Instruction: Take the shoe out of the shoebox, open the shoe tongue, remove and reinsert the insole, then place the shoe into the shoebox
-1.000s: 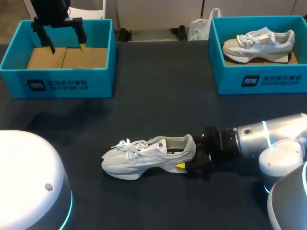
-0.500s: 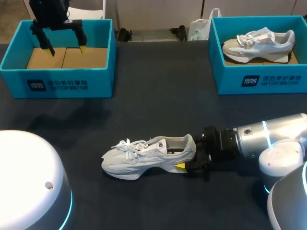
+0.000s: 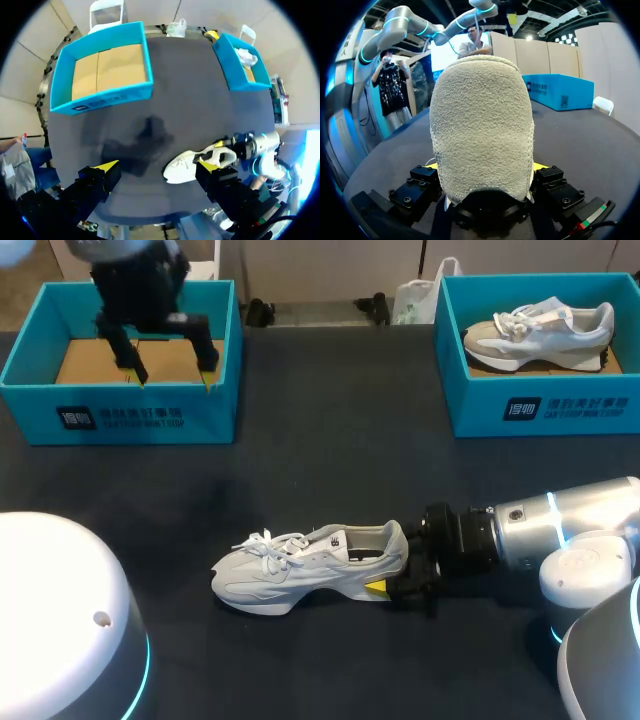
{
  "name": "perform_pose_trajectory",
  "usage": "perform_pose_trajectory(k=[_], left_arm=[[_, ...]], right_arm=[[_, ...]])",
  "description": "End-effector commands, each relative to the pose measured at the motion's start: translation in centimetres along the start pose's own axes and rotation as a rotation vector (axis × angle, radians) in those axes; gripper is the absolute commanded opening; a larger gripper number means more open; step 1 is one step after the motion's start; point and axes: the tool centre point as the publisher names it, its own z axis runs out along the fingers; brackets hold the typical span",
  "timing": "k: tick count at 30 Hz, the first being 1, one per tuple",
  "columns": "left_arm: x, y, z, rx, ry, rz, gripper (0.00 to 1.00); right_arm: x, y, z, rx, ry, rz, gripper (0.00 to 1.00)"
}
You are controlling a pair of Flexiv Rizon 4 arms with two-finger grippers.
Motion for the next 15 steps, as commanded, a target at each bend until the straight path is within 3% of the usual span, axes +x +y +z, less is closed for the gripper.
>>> perform_pose_trajectory(k=[1, 3, 15], left_arm=[[2.6, 2.1, 0.6, 0.044, -0.023, 0.039, 1.0], [4.1, 3.0, 0.6, 0.027, -0.017, 0.067, 1.0], [4.1, 3.0, 0.6, 0.027, -0.017, 0.067, 1.0]], right_arm=[[0.1, 0.0, 0.1, 0.001, 0.0, 0.0, 0.0], [0.1, 0.0, 0.1, 0.001, 0.0, 0.0, 0.0], [0.1, 0.0, 0.1, 0.001, 0.0, 0.0, 0.0]])
